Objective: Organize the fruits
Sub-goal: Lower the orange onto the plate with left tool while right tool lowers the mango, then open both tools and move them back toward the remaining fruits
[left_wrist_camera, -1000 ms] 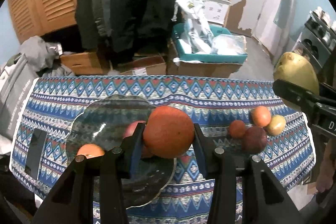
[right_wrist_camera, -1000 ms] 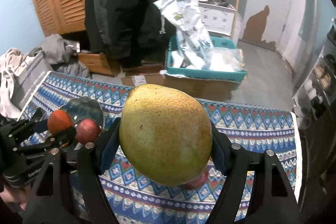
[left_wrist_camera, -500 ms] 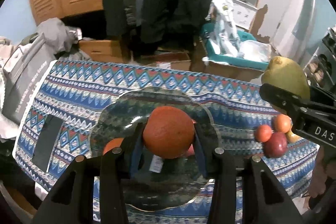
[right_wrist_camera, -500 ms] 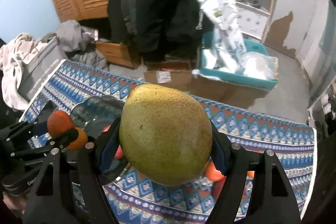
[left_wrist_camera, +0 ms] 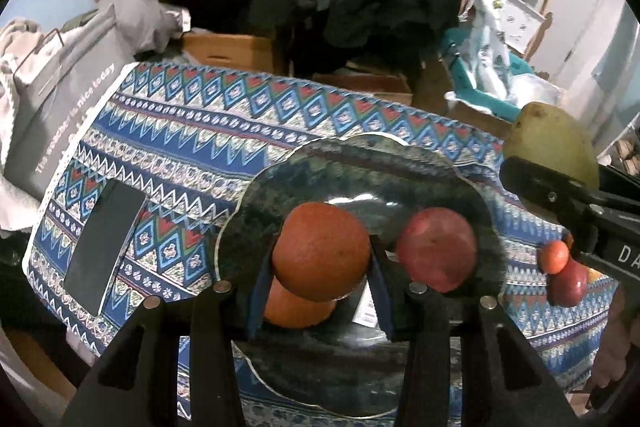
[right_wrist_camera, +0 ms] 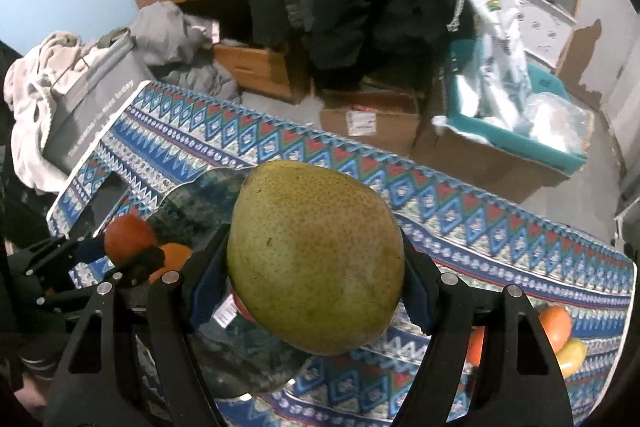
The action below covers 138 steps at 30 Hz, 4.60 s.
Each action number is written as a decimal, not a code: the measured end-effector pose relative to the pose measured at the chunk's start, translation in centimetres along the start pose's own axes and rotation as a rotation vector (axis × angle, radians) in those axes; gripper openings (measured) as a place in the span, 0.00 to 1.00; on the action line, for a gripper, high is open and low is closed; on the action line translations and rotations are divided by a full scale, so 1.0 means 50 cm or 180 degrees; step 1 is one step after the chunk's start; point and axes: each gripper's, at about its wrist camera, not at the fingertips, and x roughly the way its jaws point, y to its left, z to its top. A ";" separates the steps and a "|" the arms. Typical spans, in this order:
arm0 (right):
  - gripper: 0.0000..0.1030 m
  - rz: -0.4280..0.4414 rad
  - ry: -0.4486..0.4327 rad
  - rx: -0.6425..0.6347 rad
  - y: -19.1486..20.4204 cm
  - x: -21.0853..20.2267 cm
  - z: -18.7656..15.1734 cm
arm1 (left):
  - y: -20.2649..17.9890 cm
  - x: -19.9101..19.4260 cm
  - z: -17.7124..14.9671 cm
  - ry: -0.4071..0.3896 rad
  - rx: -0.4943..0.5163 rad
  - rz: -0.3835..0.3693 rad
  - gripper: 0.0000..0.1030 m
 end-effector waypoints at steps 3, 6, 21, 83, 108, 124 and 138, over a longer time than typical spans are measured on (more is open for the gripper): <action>0.73 0.0071 0.0087 -0.0010 0.016 0.029 0.003 | 0.019 0.014 -0.005 0.0054 -0.0060 0.0024 0.44; 0.73 0.0105 0.0175 -0.0014 0.026 0.056 0.003 | 0.033 0.027 -0.010 0.0119 -0.0113 0.0022 0.44; 0.74 0.0152 0.0463 -0.0049 0.052 0.123 -0.014 | 0.039 0.070 -0.016 0.0207 -0.0168 -0.0016 0.44; 0.83 -0.0655 -0.0138 0.0049 -0.083 -0.134 -0.075 | -0.146 -0.071 -0.025 -0.0073 0.0448 -0.0154 0.78; 0.88 -0.1368 -0.0740 0.0404 -0.254 -0.387 -0.218 | -0.390 -0.199 -0.064 -0.0423 0.0994 -0.0459 0.85; 0.88 -0.1636 -0.0770 0.0785 -0.388 -0.444 -0.292 | -0.528 -0.180 -0.092 -0.0287 0.1356 -0.0576 0.85; 0.88 -0.1591 -0.0615 0.1077 -0.473 -0.420 -0.336 | -0.586 -0.127 -0.103 -0.0084 0.1356 -0.0646 0.85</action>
